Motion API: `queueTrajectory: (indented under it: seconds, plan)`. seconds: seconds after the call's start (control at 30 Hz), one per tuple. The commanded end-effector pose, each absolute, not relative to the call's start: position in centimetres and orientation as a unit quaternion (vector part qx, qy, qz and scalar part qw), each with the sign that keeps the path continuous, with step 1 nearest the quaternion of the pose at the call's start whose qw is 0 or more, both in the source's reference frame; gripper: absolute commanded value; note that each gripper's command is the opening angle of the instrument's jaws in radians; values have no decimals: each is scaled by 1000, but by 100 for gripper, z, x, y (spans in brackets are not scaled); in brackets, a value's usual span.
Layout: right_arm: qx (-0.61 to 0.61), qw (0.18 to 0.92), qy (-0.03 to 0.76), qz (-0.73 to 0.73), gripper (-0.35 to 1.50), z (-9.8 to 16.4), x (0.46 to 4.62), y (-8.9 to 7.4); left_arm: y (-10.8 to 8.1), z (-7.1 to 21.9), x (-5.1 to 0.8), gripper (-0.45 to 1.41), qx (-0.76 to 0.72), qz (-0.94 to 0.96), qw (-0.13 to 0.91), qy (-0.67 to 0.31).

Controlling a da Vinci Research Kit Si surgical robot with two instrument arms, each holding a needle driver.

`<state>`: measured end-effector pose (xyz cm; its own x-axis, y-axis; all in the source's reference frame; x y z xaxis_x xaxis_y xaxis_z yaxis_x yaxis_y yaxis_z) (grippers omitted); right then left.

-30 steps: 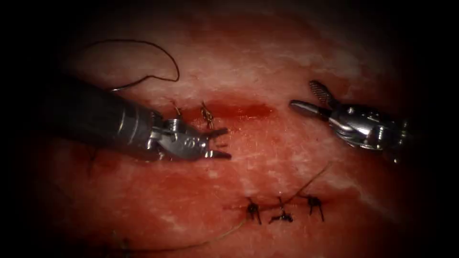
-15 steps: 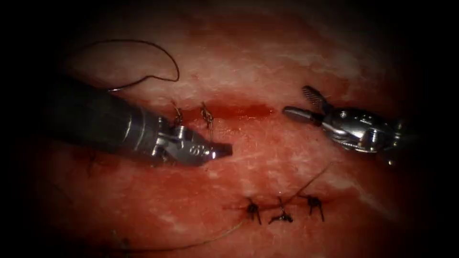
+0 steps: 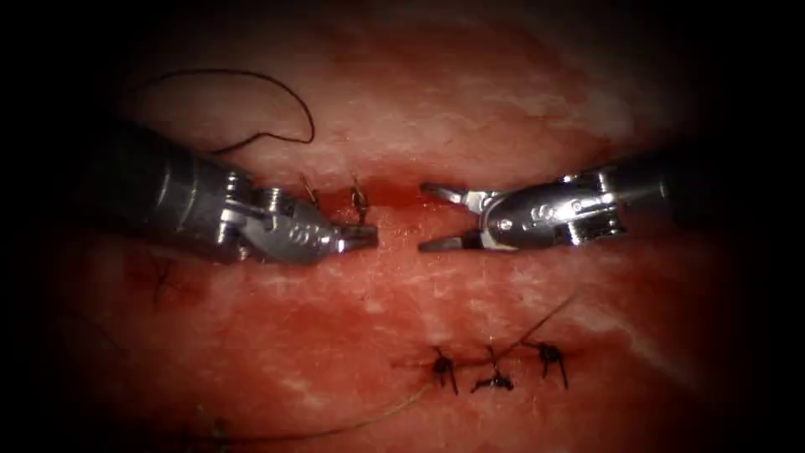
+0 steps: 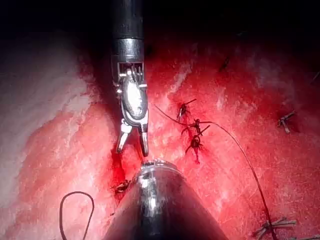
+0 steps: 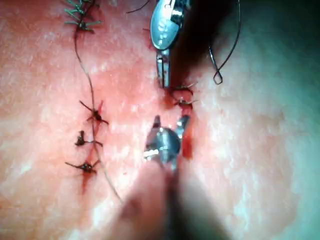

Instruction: Wound Closure

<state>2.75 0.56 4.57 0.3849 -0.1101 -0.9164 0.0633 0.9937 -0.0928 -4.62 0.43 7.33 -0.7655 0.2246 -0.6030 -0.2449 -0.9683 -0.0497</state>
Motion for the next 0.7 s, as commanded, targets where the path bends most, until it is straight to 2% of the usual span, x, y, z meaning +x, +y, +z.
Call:
queueTrajectory:
  seconds: [0.03,0.7]
  plan:
    - [-25,830,554,-54,121,458,294,46,39,735,-466,-45,-321,939,123,16]
    - [-90,774,605,-163,121,500,380,34,38,722,-464,-45,-322,940,108,22]
